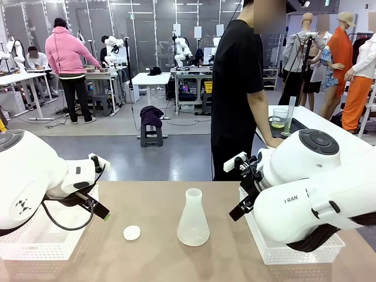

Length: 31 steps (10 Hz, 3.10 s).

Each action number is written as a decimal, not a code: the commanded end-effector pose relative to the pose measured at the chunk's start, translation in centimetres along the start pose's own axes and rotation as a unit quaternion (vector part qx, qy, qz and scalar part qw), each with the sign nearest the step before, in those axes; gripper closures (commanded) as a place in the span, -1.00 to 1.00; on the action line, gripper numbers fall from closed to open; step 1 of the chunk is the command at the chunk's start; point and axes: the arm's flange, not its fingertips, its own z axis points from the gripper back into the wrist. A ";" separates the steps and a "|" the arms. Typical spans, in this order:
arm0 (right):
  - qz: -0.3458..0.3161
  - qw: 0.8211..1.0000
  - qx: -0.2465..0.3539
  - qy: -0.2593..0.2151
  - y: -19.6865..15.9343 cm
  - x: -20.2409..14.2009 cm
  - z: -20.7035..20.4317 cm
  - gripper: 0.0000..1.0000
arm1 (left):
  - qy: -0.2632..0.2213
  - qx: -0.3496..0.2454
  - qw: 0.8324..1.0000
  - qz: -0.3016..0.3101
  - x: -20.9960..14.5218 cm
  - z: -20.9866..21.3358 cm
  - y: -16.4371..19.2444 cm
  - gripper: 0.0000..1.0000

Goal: Prepare the solutions needed for the experiment.
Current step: Pick up the Plastic Funnel and insert it into the Big flask.

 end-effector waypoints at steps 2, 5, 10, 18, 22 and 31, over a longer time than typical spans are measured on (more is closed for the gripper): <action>-0.054 0.992 0.090 -0.064 -0.1 0.7 4.1 -1.00 | -0.073 -0.038 0.996 0.023 -0.1 4.5 -0.8 -1.00; -0.104 0.981 0.134 -0.089 0.5 2.2 8.1 -1.00 | -0.136 -0.190 0.968 0.089 0.0 8.7 -0.8 -1.00; -0.234 0.891 0.364 -0.139 0.2 4.5 10.2 -1.00 | -0.177 -0.397 0.880 0.190 -0.4 9.7 1.8 -1.00; -0.267 0.886 0.340 -0.167 0.2 4.1 9.0 -1.00 | -0.193 -0.510 0.804 0.237 -0.1 9.6 3.6 -1.00; -0.106 0.966 0.177 -0.153 -3.5 3.8 11.0 -1.00 | -0.193 -0.510 0.804 0.237 -0.1 9.6 3.6 -1.00; 0.171 0.985 0.026 0.005 -11.5 3.6 11.0 -1.00 | -0.193 -0.510 0.804 0.237 -0.1 9.6 3.6 -1.00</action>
